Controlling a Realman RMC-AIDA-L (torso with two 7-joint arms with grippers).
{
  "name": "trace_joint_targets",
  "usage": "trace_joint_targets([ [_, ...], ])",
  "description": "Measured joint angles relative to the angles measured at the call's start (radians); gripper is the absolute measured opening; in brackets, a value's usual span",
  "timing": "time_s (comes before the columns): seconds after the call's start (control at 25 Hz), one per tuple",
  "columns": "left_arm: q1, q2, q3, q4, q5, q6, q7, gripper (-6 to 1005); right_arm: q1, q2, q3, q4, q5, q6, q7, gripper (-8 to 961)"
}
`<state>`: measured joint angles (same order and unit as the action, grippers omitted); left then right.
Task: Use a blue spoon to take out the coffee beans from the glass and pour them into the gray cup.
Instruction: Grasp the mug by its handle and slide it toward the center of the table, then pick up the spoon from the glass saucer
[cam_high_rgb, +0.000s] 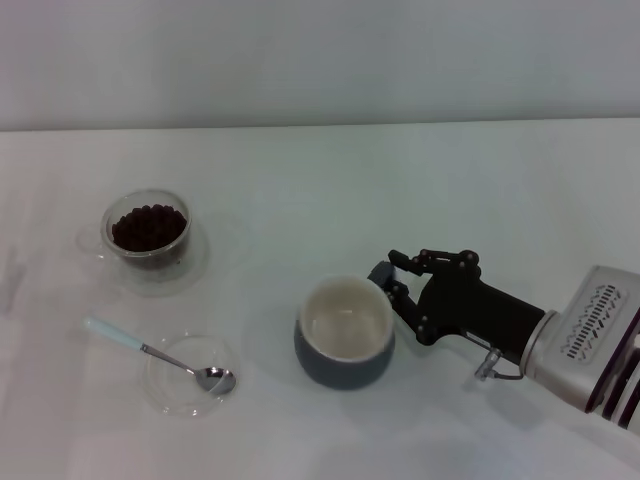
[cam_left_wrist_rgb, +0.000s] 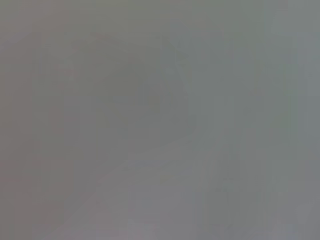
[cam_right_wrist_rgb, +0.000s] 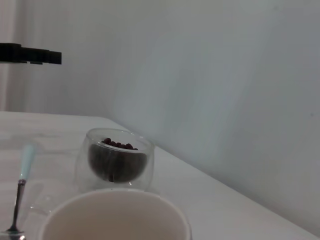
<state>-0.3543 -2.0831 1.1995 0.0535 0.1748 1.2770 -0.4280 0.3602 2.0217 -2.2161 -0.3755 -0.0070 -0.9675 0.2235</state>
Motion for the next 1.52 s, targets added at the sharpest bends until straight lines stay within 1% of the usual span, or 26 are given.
trace_joint_targets([
  [0.16, 0.0, 0.0, 0.0, 0.001, 0.0, 0.001, 0.0, 887, 0.002, -0.001, 0.002, 0.004, 0.0, 0.0, 0.0, 135],
  [0.36, 0.0, 0.001, 0.0, 0.002, 0.0, 0.004, 0.0, 887, -0.002, -0.004, 0.005, 0.008, 0.003, 0.0, 0.0, 291],
  [0.48, 0.007, 0.002, 0.0, 0.001, 0.0, 0.01, 0.0, 887, -0.009, -0.007, 0.018, 0.01, 0.004, -0.008, 0.0, 364],
  [0.56, 0.014, 0.003, 0.0, 0.003, 0.0, 0.012, 0.0, 887, -0.018, -0.009, 0.04, 0.011, 0.003, -0.01, -0.003, 445],
  [0.68, 0.017, 0.003, 0.0, 0.002, 0.0, 0.012, 0.001, 888, -0.043, -0.013, 0.112, 0.016, -0.003, -0.01, -0.016, 567],
  [0.92, 0.034, -0.001, 0.001, -0.004, 0.044, 0.056, -0.021, 887, -0.106, -0.018, 0.346, 0.025, -0.006, -0.024, -0.085, 567],
  [1.12, 0.057, -0.002, 0.003, -0.006, 0.102, 0.107, -0.14, 887, -0.13, -0.028, 0.5, 0.027, -0.006, -0.062, -0.109, 567],
  [1.24, 0.071, -0.003, 0.005, -0.006, 0.147, 0.144, -0.251, 887, -0.133, -0.032, 0.55, 0.028, -0.007, -0.076, -0.111, 566],
  [1.4, 0.079, -0.005, 0.006, -0.017, 0.181, 0.17, -0.437, 887, -0.117, -0.036, 0.594, 0.037, -0.007, -0.079, -0.133, 566],
  [1.52, 0.075, -0.006, 0.032, -0.044, 0.197, 0.173, -0.57, 887, -0.104, -0.036, 0.61, 0.039, -0.007, -0.077, -0.152, 566],
])
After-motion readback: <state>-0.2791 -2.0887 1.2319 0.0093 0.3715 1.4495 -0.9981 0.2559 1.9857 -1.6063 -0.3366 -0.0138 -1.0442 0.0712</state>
